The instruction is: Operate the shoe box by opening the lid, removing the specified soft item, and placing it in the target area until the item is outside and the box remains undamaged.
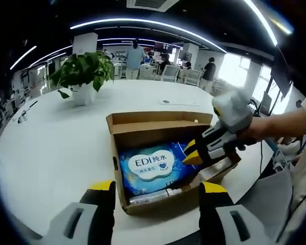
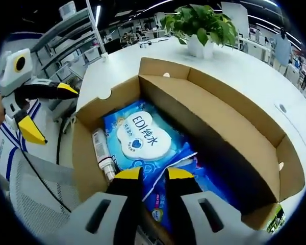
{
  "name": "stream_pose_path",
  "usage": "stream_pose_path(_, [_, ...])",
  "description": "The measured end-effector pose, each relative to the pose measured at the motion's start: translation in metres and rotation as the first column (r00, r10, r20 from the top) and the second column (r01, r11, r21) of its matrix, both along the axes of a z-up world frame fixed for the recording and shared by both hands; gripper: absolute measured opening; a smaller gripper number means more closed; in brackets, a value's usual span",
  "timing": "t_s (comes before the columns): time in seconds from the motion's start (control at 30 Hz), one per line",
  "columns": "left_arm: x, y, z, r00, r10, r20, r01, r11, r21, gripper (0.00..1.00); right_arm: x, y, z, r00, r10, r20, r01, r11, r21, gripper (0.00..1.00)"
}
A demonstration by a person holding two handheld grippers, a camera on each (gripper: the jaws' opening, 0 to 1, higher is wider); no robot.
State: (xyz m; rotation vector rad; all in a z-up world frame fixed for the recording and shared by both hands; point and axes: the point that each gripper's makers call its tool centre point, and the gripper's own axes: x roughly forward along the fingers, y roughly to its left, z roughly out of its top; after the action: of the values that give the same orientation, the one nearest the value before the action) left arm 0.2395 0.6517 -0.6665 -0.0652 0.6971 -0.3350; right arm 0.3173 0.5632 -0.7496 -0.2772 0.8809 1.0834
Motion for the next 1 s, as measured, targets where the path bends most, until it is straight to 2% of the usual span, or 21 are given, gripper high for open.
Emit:
stream_pose_path(0.17, [-0.001, 0.002, -0.001, 1.0, 0.013, 0.001, -0.013, 1.0, -0.002, 0.68, 0.003, 0.003, -0.007, 1.0, 0.009, 0.027, -0.008, 0.999, -0.034, 0.15])
stream_pose_path(0.3, [-0.002, 0.003, -0.002, 1.0, 0.02, 0.0, -0.02, 1.0, -0.002, 0.67, 0.008, 0.001, -0.009, 0.999, 0.006, 0.045, -0.003, 0.999, -0.05, 0.09])
stream_pose_path(0.33, [-0.002, 0.004, -0.002, 1.0, 0.021, -0.002, -0.021, 1.0, -0.002, 0.67, 0.008, 0.002, -0.008, 1.0, -0.009, 0.025, 0.01, 0.999, -0.036, 0.08])
stream_pose_path(0.63, [-0.003, 0.007, -0.006, 0.999, 0.032, -0.011, -0.032, 0.999, 0.011, 0.65, 0.011, -0.001, -0.002, 0.996, -0.086, -0.002, 0.085, 0.996, -0.017, 0.03])
stream_pose_path(0.83, [-0.005, 0.008, -0.009, 0.999, 0.035, -0.02, -0.034, 0.999, 0.016, 0.64, 0.01, -0.002, 0.01, 0.993, -0.117, -0.001, 0.117, 0.993, 0.013, 0.01])
stream_pose_path(1.0, [-0.005, 0.007, -0.009, 0.999, 0.03, -0.022, -0.029, 0.999, 0.023, 0.64, 0.009, -0.005, 0.019, 0.989, -0.148, -0.025, 0.149, 0.988, 0.038, 0.01])
